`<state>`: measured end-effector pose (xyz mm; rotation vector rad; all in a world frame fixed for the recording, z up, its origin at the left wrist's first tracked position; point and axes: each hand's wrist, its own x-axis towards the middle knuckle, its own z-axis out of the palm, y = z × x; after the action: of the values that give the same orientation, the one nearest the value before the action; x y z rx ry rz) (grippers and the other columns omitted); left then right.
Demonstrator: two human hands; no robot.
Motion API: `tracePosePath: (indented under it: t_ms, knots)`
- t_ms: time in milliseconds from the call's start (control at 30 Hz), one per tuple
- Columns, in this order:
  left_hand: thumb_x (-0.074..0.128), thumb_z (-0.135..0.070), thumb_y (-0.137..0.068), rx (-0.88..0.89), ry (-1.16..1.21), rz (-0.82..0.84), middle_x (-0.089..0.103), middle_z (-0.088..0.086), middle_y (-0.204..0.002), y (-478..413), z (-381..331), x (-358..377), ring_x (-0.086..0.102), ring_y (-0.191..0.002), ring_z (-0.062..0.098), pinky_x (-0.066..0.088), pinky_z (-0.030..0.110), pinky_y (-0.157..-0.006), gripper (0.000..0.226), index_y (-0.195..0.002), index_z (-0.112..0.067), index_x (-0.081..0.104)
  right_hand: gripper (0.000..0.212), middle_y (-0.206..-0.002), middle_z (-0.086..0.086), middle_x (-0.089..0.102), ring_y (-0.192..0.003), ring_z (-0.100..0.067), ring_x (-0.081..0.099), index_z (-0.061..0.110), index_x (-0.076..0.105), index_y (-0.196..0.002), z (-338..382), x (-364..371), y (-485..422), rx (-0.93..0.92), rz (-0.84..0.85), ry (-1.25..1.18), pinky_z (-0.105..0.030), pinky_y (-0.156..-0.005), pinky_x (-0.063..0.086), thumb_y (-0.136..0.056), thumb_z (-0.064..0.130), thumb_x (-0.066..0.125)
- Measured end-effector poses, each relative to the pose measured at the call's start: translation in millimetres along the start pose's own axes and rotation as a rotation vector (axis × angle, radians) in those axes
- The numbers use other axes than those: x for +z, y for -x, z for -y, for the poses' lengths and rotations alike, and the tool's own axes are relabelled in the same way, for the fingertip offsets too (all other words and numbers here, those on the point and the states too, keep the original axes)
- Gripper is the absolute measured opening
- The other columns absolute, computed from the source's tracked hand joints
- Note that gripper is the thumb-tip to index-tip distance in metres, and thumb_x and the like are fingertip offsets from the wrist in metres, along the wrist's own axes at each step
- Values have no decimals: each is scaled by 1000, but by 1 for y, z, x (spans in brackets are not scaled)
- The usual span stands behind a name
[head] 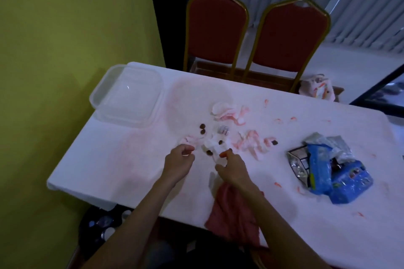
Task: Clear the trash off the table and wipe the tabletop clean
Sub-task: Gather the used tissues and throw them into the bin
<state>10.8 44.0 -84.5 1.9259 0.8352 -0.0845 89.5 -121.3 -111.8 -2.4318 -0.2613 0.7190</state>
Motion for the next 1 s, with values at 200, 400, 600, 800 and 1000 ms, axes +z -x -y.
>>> tracePosePath:
  t_ms: [200, 400, 600, 800, 1000]
  knots:
    - [58, -8, -89, 57, -189, -18, 62, 3, -130, -24, -18, 26, 58, -106, 14, 35, 15, -85, 35, -123, -13, 64, 57, -126, -11, 47, -115, -28, 50, 9, 37, -141, -26, 18, -11, -45, -6, 95, -36, -91, 50, -90, 20, 60]
    - [56, 4, -84, 74, -350, 20, 42, 13, -146, -49, -6, 34, 48, -129, 27, 33, 22, -102, 56, -139, -5, 50, 62, -126, -11, 50, -108, -24, 50, 7, 29, -149, -32, 28, -11, -110, -126, 212, -34, -83, 53, -94, 18, 56]
    - [71, -14, -83, 52, -356, 46, 64, 14, -116, -74, 12, 22, 66, -99, 29, 48, 27, -84, 39, -122, -11, 65, 41, -119, -8, 55, -105, -24, 55, 14, 50, -135, -27, 25, -9, -109, -70, 200, -32, -87, 51, -94, 14, 55]
    - [55, -26, -97, 72, -270, 55, 63, 0, -76, -75, -9, 7, 58, -75, 23, 38, 20, -59, 24, -79, -10, 59, 4, -98, 4, 59, -79, -9, 61, 20, 64, -95, -3, -16, 11, 57, -276, -228, -9, -68, 41, -91, 20, 63]
    - [58, -37, -93, 32, -15, 136, 72, 7, -83, -72, -31, 1, 70, -80, 24, 56, 41, -71, 29, -92, -9, 66, 6, -74, 0, 71, -67, -16, 68, 20, 60, -85, 7, -42, 25, 277, -280, -614, -43, -72, 58, -89, 16, 60]
